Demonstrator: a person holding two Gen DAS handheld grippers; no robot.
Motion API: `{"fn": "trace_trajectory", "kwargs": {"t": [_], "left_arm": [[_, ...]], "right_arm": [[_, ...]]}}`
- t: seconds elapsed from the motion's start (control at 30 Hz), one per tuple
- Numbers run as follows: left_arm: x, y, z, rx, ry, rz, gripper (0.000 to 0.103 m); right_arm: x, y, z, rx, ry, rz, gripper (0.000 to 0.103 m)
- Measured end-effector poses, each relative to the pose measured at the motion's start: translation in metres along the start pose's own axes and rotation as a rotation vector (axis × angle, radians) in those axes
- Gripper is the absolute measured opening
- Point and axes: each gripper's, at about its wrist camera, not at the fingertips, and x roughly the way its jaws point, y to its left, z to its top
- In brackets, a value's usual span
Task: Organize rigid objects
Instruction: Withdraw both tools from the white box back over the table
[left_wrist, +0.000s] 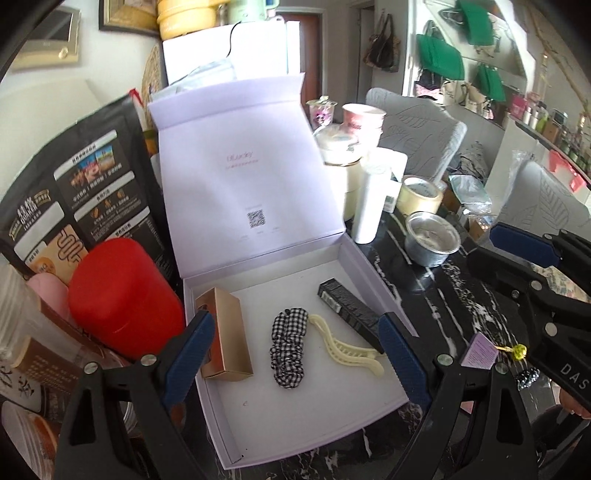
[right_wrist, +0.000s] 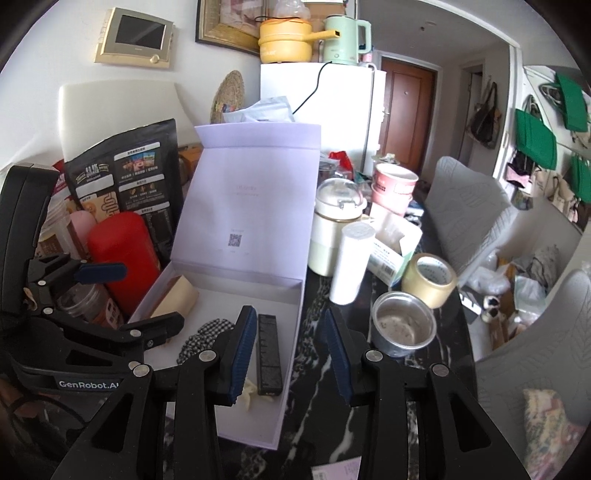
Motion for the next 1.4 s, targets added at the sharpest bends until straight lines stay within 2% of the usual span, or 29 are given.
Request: {"fn": "trace_trajectory", "kwargs": {"t": [0.27, 0.73, 0.97, 1.4], "left_arm": [[-0.033, -0.014, -0.004, 0.026, -0.062, -0.04, 0.091], [-0.069, -0.046, -0.023, 0.078, -0.09, -0.077, 0.091], [-0.078, -0.072, -0.04, 0.133, -0.083, -0.113, 0.091], [-0.078, -0.109, -0.062, 0.155, -0.048, -0.211, 0.091]], "right_arm": [[-0.032, 0.002, -0.002, 0.0, -0.031, -0.031, 0.038], [-0.094, -0.002, -0.022, 0.008, -0.084, -0.082, 0.042], [-0.119, -0.008, -0.041, 0.019, -0.092, -0.109, 0.043], [-0.151, -0.02, -0.079, 0.051, -0.093, -0.148, 0.048]]}}
